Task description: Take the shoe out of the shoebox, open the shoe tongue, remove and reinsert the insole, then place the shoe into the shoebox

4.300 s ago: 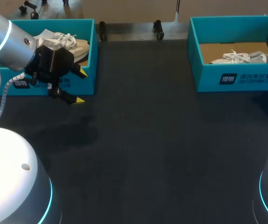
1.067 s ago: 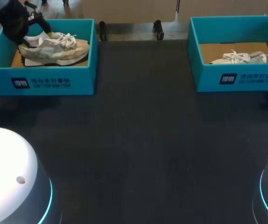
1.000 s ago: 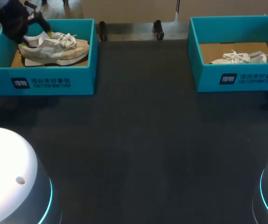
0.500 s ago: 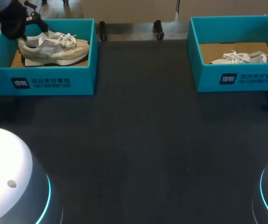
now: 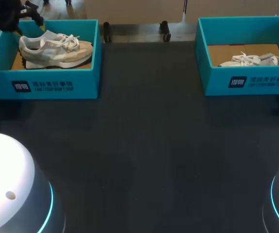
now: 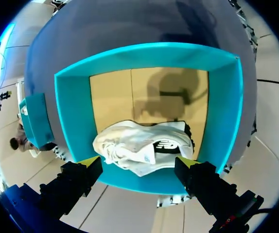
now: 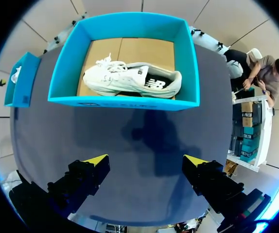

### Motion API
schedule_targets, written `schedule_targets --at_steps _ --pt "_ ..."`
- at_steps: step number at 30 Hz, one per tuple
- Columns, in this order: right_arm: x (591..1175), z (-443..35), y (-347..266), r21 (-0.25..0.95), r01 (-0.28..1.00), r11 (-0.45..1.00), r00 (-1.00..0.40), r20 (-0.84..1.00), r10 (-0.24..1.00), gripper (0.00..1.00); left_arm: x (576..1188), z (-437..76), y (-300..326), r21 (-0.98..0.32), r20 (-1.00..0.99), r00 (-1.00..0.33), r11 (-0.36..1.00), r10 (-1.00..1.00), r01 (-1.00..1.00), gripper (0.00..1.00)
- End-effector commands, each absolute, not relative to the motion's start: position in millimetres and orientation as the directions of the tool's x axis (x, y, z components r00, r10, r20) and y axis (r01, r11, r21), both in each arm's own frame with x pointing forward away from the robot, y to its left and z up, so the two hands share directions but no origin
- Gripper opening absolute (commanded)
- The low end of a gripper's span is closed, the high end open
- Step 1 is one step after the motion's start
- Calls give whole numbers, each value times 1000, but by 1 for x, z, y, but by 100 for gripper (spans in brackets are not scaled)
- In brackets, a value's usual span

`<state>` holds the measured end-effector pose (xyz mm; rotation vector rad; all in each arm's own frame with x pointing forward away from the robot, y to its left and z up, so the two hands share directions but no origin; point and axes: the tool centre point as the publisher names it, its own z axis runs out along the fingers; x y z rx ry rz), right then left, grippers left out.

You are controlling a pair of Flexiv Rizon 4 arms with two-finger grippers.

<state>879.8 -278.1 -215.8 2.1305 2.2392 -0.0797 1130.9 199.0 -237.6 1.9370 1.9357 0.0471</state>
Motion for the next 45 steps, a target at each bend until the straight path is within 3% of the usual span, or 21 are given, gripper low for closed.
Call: schedule_targets --at_steps 1,22,30,37,45 --pt "879 -216 -278 -2 999 50 -50 -71 996 100 1137 -235 202 285 -256 28 48 966 957 100" --pt "879 -216 -278 -2 999 50 -50 -71 996 100 1138 -235 203 288 -251 25 50 968 956 100" --pt "879 -216 -278 -2 999 50 -50 -71 996 100 1157 -230 224 316 -150 51 -1 987 949 100" --pt "879 -216 -278 -2 999 50 -50 -71 996 100 1170 -242 242 286 -14 139 -129 990 950 100" --pt "879 -216 -278 -2 999 50 -50 -71 996 100 1175 -261 252 274 52 124 -134 991 952 100"
